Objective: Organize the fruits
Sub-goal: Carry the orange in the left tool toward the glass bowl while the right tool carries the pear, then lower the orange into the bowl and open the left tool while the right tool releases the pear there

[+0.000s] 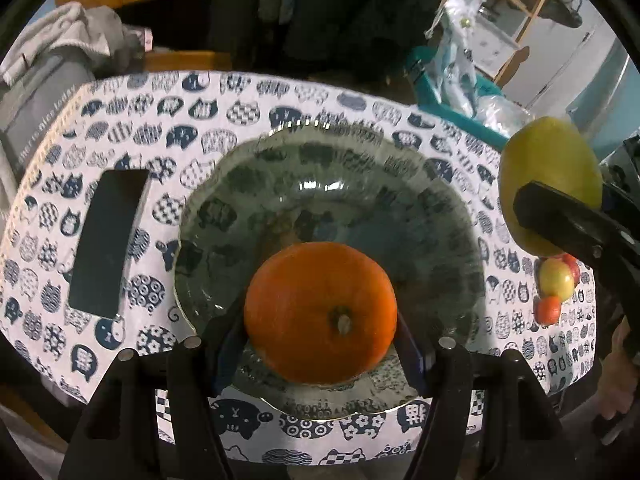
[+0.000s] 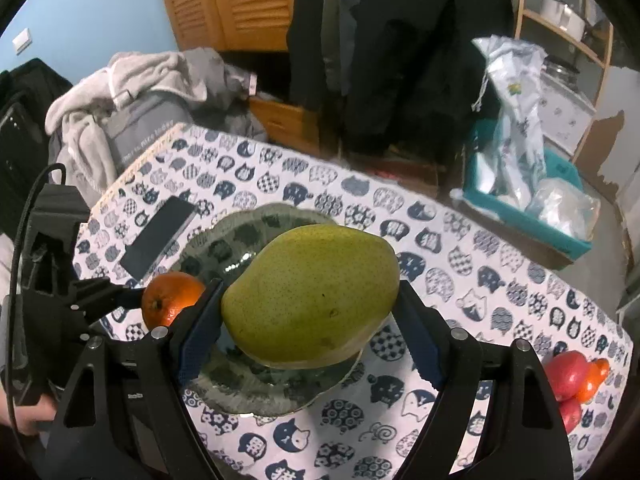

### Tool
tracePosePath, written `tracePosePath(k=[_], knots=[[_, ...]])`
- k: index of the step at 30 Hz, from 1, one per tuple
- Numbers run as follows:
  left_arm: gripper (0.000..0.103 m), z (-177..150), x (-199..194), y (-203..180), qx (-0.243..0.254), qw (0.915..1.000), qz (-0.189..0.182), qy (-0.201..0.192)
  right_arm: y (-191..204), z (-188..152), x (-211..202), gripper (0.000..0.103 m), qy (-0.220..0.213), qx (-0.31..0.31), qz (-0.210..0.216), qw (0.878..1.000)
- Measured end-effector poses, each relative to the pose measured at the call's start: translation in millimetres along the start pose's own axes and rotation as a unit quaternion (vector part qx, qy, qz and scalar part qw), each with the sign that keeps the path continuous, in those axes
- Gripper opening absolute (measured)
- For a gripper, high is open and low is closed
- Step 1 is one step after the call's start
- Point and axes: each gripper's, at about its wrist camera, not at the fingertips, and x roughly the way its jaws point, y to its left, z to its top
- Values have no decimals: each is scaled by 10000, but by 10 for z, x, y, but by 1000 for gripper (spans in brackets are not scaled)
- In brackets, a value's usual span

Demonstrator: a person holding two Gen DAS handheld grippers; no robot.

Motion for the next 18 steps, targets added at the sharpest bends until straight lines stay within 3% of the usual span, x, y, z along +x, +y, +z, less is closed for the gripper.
tracePosePath(k=[7,18], knots=[[68,-100,357,88,-264,9979,-73,581,20,-73,216,82,276,17,64,9996],[68,-219,560,53,-163,9962,139,847,75,-180,449,82,555,-96,145,9983]])
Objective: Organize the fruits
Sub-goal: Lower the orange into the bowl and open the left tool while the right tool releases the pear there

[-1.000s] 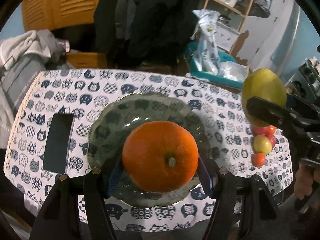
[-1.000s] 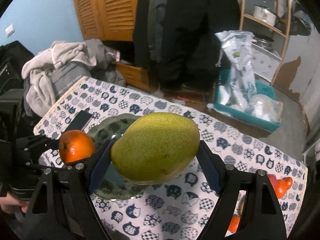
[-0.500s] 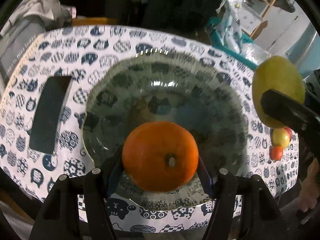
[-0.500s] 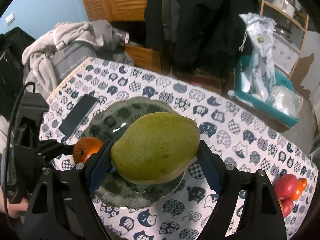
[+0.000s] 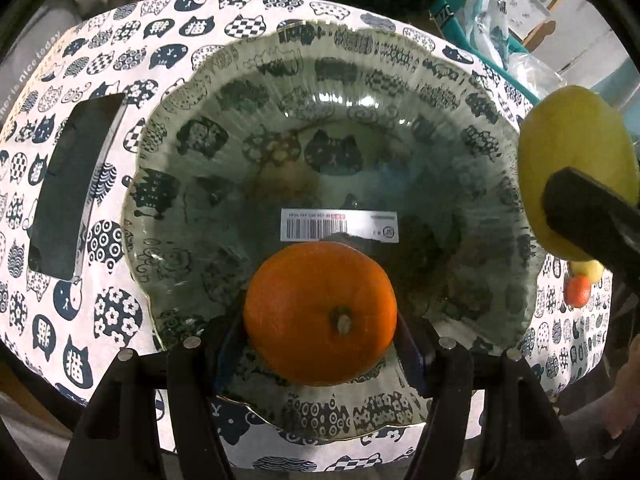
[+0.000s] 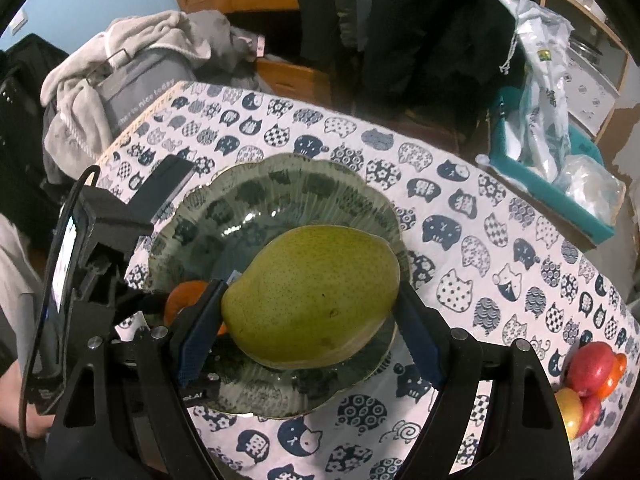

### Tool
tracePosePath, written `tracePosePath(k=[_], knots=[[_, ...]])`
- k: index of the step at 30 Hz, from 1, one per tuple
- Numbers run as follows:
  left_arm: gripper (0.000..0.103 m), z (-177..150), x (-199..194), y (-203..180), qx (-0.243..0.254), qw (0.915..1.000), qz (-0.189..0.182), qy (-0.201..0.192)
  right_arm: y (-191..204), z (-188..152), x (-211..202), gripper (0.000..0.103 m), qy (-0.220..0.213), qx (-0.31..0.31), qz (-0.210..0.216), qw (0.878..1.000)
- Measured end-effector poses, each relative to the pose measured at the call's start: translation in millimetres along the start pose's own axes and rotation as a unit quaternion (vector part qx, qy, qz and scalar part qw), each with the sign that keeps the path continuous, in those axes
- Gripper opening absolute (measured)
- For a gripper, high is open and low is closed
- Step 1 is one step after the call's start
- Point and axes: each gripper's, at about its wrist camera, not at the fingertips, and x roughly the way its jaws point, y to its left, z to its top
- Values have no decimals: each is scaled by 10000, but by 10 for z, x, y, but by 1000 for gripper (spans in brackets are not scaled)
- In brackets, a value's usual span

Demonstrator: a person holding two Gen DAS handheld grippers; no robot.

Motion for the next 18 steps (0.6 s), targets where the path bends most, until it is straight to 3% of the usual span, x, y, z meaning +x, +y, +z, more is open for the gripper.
tracePosePath(k=[5,18], knots=[[68,2,-122,-38,83,9995,148,-254,-15,-51,163,82,150,11,18,9999],[69,-7,-204,-79,326,9987,259,-287,-35,-177,464,83,499,-49,1,9987]])
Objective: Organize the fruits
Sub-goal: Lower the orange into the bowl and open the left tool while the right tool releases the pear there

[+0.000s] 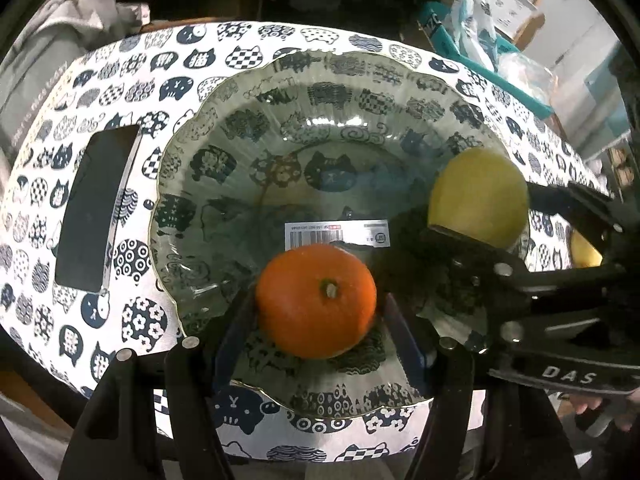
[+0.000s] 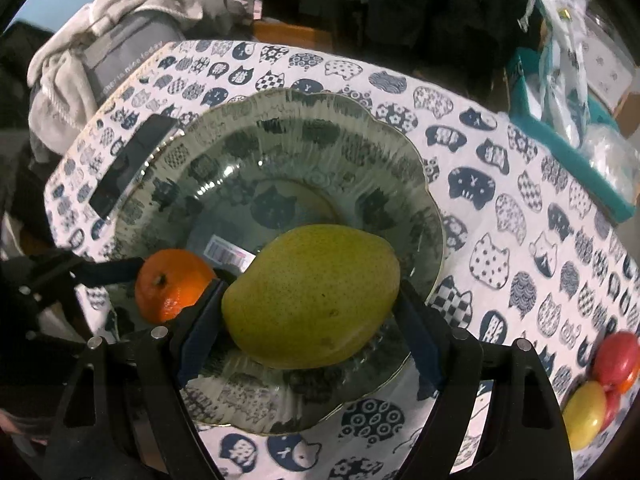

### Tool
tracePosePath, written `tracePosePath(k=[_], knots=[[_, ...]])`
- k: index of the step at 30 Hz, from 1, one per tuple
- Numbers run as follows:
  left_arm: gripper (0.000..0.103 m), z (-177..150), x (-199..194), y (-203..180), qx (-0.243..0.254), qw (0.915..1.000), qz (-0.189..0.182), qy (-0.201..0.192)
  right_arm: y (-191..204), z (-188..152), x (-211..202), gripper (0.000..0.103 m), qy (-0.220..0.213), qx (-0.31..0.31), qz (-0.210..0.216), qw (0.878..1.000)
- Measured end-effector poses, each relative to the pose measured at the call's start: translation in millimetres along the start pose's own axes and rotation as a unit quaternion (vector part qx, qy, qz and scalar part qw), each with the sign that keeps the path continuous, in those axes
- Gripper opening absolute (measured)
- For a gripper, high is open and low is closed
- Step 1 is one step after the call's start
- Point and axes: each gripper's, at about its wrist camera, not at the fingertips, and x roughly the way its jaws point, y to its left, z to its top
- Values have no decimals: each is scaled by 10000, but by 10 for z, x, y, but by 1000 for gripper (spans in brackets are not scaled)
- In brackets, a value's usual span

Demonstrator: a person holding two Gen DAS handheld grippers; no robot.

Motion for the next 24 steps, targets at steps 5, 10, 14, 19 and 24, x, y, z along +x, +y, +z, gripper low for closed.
tracePosePath(k=[5,10,14,19,24], knots=[[70,-4,-37,-58,115,9999,85,-73,-66,12,-72,83,-121,142,131,9997],[70,4,-156,-107,164,9997,41,-180,-112,39,-226,83,-326,240,162,9991],[70,17,-310,-165,156,9991,-14,-389,-136,62,-446,83,-610,324,101,9976],[70,85,-598,-303,286,9964,6,-796,-169,84,-784,83,-1006,384,-96,9941],[70,116,-927,-434,393,9919,-119,-1200,-244,84,-1178,83,-1426,494,-285,9881]])
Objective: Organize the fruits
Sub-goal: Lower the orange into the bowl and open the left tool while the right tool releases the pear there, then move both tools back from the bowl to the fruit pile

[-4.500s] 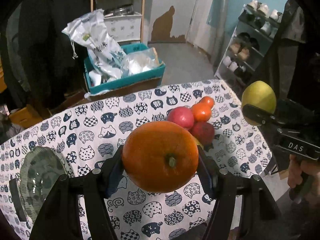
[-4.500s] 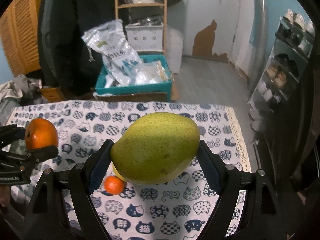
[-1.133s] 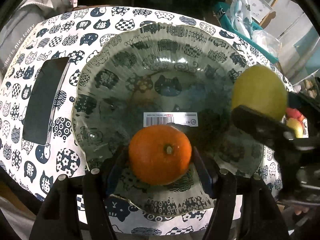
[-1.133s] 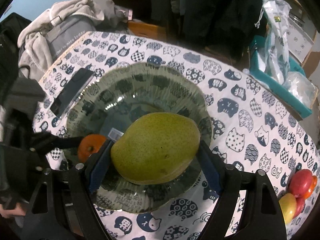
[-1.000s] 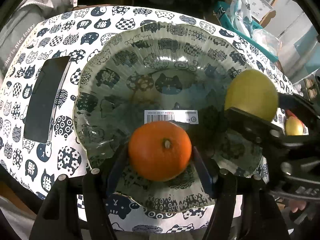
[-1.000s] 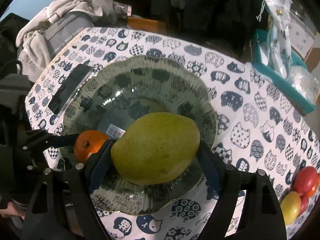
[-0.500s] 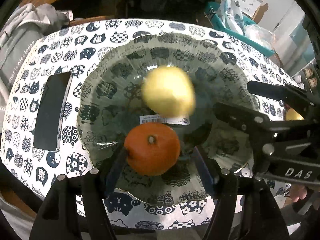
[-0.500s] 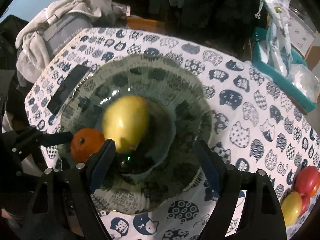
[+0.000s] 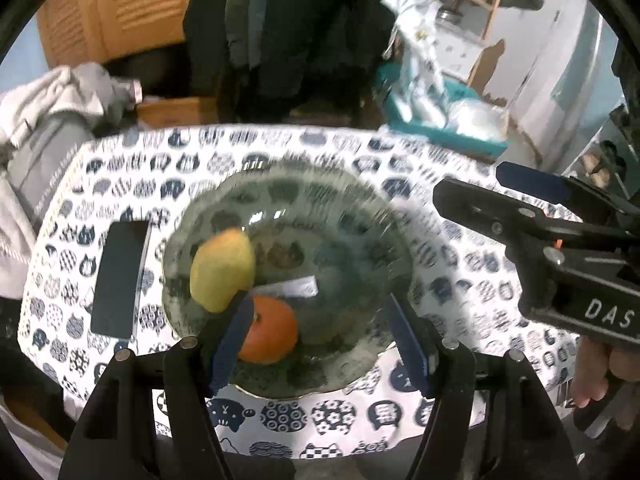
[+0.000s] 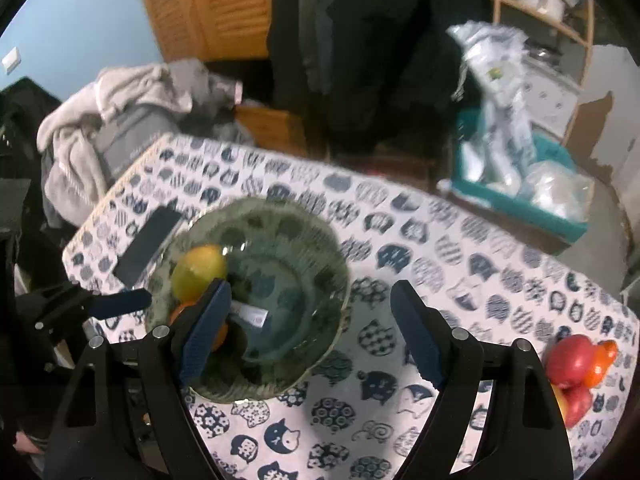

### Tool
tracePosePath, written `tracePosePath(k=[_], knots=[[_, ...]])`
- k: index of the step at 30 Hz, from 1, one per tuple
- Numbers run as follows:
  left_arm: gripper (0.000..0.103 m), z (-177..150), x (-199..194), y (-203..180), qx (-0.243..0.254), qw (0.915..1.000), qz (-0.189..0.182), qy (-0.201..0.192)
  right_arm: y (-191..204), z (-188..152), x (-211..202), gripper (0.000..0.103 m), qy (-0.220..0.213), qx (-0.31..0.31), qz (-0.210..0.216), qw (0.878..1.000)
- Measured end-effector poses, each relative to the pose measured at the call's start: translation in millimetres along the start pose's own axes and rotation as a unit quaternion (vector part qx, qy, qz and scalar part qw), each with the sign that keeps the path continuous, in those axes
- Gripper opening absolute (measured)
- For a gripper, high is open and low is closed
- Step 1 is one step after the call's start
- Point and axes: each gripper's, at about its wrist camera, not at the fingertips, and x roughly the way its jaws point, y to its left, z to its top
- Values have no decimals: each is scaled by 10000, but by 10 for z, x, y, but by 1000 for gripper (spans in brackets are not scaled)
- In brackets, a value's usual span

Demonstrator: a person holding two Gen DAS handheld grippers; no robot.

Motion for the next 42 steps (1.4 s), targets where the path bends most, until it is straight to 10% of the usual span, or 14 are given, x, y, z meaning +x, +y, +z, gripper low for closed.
tracePosePath(k=[23,42], knots=[[75,288,-946,-768,626,9876,-544,-1331,-461,56,-1494,83,-1290,198,-565,9898],[77,322,-856,-1509,1122,9823,-1000,-1115,-1306,-410,-2039,83,-1450,862,-1119,9793]])
